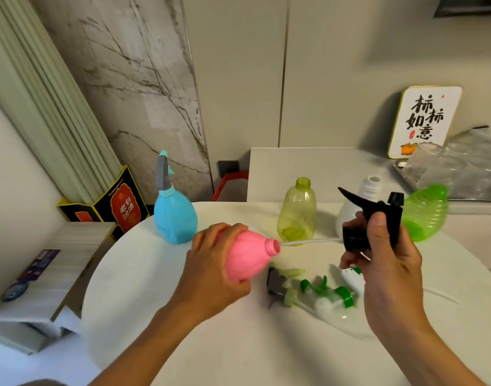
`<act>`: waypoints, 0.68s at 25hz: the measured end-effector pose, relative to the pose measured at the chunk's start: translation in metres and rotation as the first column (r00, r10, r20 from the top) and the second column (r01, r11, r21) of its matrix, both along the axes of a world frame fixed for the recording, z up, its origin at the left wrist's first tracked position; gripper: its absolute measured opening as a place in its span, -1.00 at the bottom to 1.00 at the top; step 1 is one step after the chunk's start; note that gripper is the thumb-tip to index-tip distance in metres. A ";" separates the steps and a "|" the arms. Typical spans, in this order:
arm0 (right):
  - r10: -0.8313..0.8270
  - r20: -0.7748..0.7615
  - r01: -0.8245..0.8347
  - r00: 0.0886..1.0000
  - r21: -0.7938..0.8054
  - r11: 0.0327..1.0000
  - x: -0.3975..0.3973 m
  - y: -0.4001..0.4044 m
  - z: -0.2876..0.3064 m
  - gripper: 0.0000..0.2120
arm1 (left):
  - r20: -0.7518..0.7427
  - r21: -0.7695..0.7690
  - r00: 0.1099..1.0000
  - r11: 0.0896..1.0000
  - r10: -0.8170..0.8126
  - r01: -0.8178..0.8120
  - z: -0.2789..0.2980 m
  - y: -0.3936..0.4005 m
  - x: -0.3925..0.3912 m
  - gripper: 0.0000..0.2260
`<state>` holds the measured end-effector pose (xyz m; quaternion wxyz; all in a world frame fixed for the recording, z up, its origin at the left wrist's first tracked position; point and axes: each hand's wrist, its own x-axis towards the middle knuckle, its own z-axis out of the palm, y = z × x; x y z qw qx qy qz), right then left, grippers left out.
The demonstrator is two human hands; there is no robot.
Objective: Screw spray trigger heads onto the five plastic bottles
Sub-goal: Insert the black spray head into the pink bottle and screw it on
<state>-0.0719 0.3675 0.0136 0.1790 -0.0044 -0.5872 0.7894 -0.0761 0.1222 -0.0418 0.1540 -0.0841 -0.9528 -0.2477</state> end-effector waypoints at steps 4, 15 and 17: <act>0.147 0.045 -0.151 0.988 0.110 0.982 -0.002 -0.007 -0.011 -0.73 | -0.014 -0.019 0.999 0.999 -0.040 0.040 0.010 0.013 0.003 -0.14; 0.409 0.116 -0.424 0.905 0.306 0.852 -0.007 -0.005 -0.023 -0.61 | -0.036 -0.183 0.997 0.981 -0.074 0.066 0.023 0.017 0.010 -0.19; 0.415 0.085 -0.403 0.906 0.470 0.785 -0.006 -0.002 -0.021 -0.59 | -0.029 -0.199 0.996 0.977 -0.086 0.079 0.025 0.016 0.011 -0.20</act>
